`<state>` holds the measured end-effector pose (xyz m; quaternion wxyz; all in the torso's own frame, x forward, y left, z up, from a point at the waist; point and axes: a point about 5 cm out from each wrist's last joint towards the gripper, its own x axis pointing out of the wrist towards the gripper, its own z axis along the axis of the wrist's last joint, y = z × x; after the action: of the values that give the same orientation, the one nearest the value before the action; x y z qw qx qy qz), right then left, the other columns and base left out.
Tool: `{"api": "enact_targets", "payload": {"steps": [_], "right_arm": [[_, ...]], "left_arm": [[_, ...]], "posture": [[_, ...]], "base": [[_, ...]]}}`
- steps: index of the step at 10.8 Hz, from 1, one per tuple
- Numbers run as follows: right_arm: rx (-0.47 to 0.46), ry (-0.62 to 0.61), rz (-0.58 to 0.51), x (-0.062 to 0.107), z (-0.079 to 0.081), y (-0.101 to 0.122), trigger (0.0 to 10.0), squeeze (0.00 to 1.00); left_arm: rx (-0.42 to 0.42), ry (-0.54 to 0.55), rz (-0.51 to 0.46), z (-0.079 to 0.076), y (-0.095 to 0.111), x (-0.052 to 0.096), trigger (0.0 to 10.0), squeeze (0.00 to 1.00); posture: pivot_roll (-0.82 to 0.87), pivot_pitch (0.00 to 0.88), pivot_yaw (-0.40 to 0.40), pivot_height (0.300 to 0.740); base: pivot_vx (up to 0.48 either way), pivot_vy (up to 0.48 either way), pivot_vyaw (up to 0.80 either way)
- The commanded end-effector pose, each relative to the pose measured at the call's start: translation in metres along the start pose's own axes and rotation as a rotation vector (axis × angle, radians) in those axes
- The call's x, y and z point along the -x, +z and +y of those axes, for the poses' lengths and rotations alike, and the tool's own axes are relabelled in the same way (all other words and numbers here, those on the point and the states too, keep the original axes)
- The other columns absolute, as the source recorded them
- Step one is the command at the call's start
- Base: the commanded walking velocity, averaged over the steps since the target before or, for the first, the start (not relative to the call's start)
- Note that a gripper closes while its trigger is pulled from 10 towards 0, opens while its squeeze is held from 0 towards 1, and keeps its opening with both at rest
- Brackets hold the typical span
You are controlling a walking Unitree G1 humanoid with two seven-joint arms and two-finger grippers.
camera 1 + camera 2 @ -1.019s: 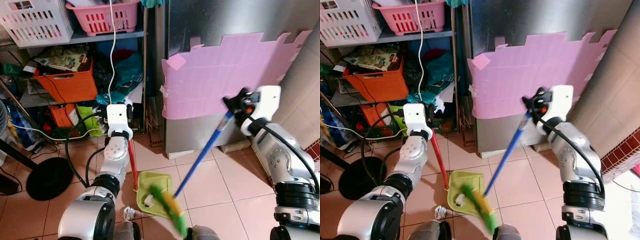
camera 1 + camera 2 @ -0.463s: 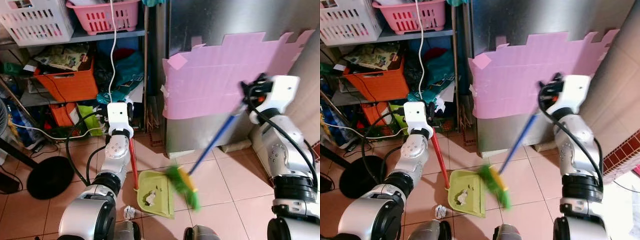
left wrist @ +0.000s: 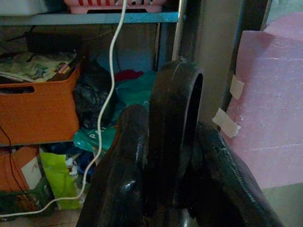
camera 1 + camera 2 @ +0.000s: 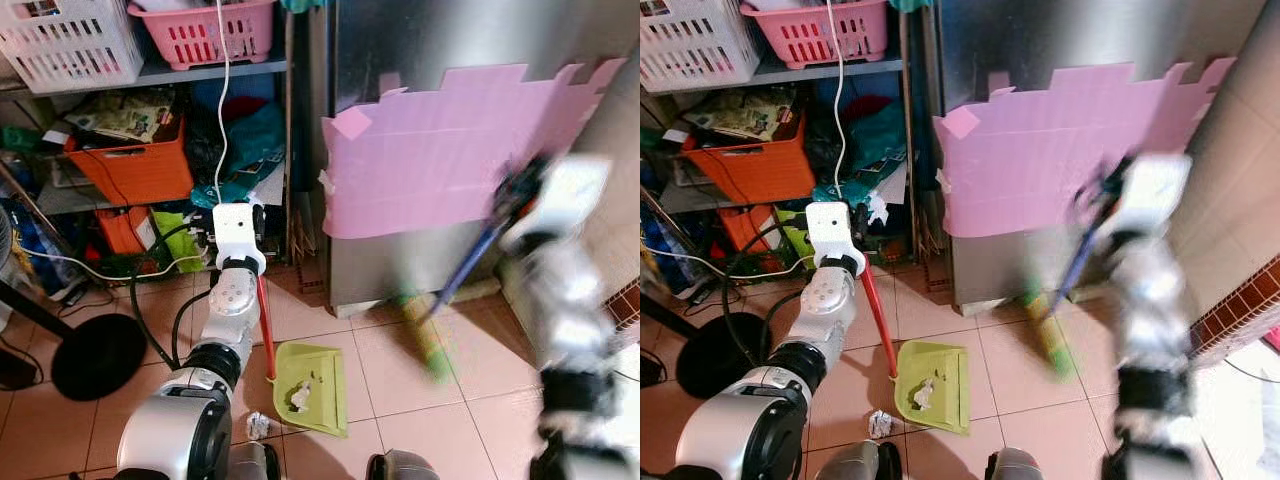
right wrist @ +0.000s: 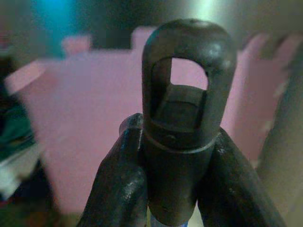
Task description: Sweep floor
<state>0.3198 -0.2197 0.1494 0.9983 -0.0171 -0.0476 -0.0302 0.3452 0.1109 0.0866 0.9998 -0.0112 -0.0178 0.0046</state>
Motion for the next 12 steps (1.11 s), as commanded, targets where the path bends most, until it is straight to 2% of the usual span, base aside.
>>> {"api": "enact_targets", "payload": {"steps": [1, 4, 8, 12], "right_arm": [[-0.008, 0.031, -0.060, -0.001, 0.008, 0.012, 10.0, 0.00], [-0.026, 0.026, -0.030, 0.005, 0.010, 0.003, 10.0, 0.00], [-0.031, 0.019, -0.024, 0.006, 0.009, 0.002, 10.0, 0.00], [-0.028, 0.013, -0.020, 0.007, 0.007, 0.001, 10.0, 0.00]], "left_arm": [[0.001, -0.004, -0.019, 0.002, 0.007, -0.004, 10.0, 0.00], [-0.014, 0.000, -0.018, 0.004, 0.008, -0.005, 10.0, 0.00], [-0.009, -0.001, -0.009, 0.003, 0.006, -0.004, 10.0, 0.00], [-0.009, 0.002, 0.000, 0.003, 0.005, -0.004, 10.0, 0.00]], "posture": [[-0.17, 0.000, 0.040, 0.740], [-0.17, 0.000, 0.046, 0.740], [-0.17, 0.000, 0.045, 0.740], [-0.17, 0.000, 0.045, 0.740]], "base": [[0.000, 0.000, 0.00], [0.000, 0.000, 0.00], [-0.063, 0.000, 0.00], [-0.258, 0.331, 0.00]]}}
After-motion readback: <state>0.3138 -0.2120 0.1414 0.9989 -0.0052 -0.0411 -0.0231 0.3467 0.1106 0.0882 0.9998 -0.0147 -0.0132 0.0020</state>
